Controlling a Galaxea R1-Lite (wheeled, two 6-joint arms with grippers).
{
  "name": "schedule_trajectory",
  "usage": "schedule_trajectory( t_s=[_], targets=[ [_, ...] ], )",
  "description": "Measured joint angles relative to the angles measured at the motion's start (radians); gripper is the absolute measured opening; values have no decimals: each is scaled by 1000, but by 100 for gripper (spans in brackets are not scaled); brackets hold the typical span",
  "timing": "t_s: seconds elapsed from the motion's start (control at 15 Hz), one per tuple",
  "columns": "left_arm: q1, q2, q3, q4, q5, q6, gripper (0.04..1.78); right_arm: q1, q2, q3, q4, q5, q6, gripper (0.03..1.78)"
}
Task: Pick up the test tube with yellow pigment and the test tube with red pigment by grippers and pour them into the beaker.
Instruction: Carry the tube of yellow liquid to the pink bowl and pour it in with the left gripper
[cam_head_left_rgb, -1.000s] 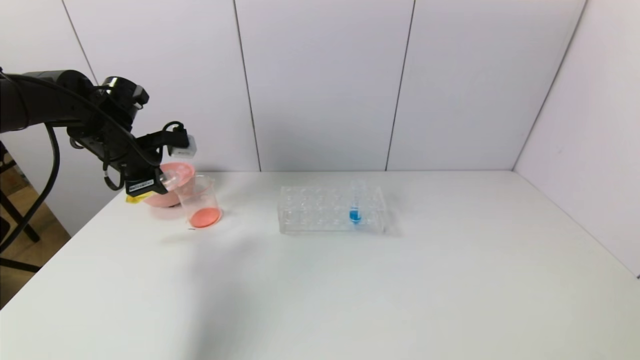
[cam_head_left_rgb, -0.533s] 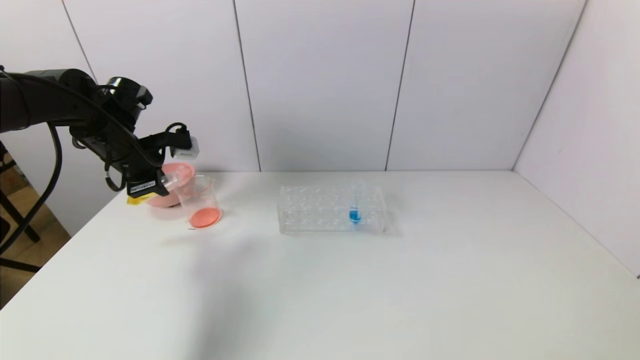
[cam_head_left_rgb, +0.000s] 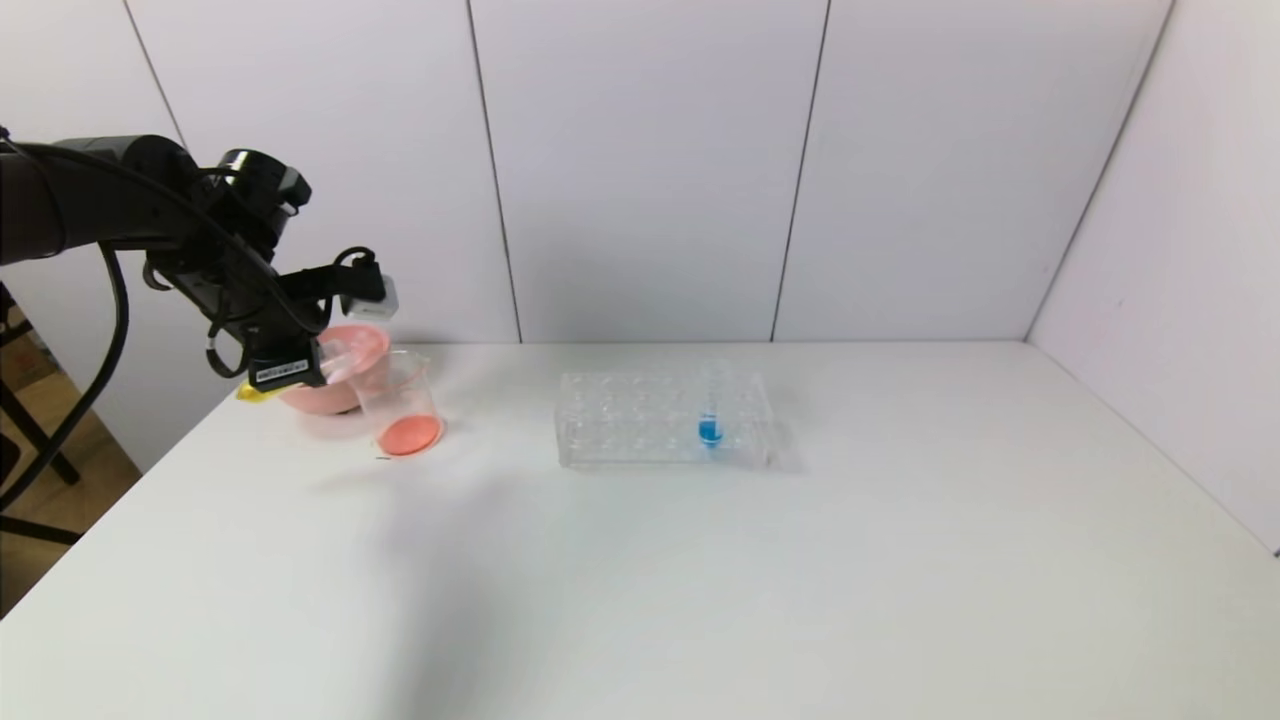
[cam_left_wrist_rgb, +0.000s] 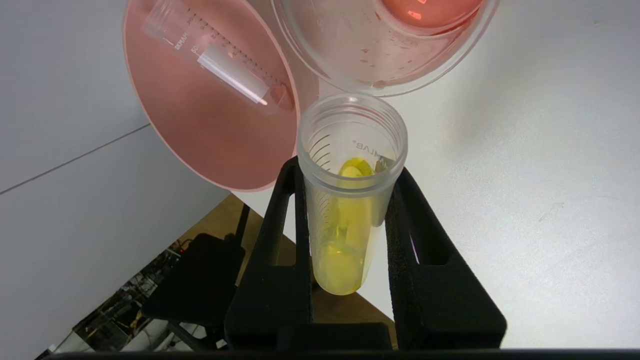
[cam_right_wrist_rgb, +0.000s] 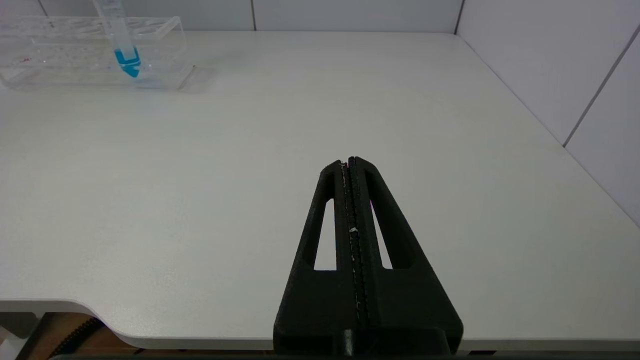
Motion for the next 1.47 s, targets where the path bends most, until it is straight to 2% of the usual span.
schedule_trajectory(
  t_s=[0.87,1.47],
  targets=[
    [-30,2,-1,-14,113,-7,44,0,0,0,0,0,0,11],
    [-51,15,-1,-38,151,-21,44,0,0,0,0,0,0,11]
  ],
)
